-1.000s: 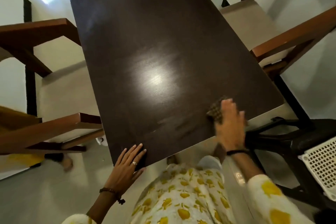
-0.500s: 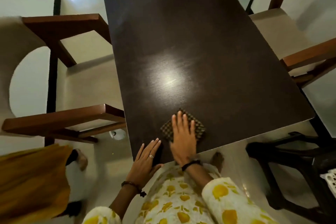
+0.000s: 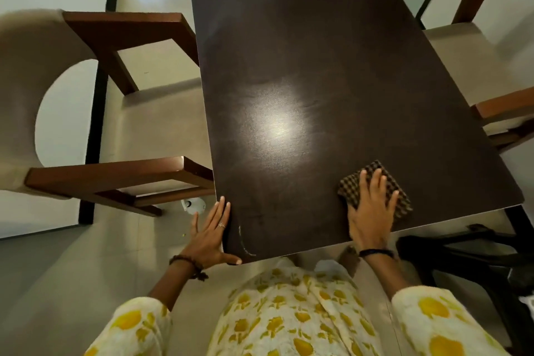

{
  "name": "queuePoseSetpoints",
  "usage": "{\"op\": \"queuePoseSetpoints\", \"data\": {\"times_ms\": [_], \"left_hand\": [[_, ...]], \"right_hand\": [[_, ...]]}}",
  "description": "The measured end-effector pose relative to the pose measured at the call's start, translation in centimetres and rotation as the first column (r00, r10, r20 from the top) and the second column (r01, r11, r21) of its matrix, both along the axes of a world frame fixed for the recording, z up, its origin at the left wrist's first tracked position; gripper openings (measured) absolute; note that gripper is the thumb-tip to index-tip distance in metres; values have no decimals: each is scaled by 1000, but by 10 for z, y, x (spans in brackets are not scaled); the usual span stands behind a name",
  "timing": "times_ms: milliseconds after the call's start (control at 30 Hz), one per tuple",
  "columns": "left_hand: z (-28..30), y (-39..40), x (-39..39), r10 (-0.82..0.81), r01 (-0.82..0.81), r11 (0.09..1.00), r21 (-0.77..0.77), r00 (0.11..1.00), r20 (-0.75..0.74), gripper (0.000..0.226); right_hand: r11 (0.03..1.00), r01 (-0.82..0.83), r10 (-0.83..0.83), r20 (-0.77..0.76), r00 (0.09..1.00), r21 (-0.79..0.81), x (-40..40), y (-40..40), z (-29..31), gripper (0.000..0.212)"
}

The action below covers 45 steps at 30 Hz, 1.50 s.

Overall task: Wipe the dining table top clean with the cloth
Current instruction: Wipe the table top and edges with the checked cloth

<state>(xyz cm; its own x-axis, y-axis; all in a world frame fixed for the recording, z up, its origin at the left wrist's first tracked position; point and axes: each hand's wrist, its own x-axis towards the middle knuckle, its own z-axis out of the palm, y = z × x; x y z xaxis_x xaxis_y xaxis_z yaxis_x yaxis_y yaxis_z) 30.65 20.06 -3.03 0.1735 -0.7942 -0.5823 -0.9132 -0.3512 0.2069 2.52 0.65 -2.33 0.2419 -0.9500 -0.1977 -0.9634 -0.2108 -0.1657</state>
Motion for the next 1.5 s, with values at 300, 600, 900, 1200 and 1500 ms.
{"op": "queuePoseSetpoints", "data": {"times_ms": [300,600,900,1200,1500], "left_hand": [[2,-1,-1,-7,7,1000,26,1000,17,128],[-9,39,-1,80,-81,996,21,996,51,123],[-15,52,-17,195,-198,971,-133,980,-32,98],[-23,73,-36,263,-276,915,-293,961,-84,50],[-20,61,-33,274,-301,917,-263,952,-134,92]], "right_hand": [[823,-557,549,96,830,115,106,117,7,95],[905,-419,420,8,907,76,49,33,-2,91],[863,-485,471,118,874,140,150,110,-3,87],[530,-839,818,189,543,120,127,159,-3,75],[317,-948,938,156,310,-22,36,76,6,71]]}}
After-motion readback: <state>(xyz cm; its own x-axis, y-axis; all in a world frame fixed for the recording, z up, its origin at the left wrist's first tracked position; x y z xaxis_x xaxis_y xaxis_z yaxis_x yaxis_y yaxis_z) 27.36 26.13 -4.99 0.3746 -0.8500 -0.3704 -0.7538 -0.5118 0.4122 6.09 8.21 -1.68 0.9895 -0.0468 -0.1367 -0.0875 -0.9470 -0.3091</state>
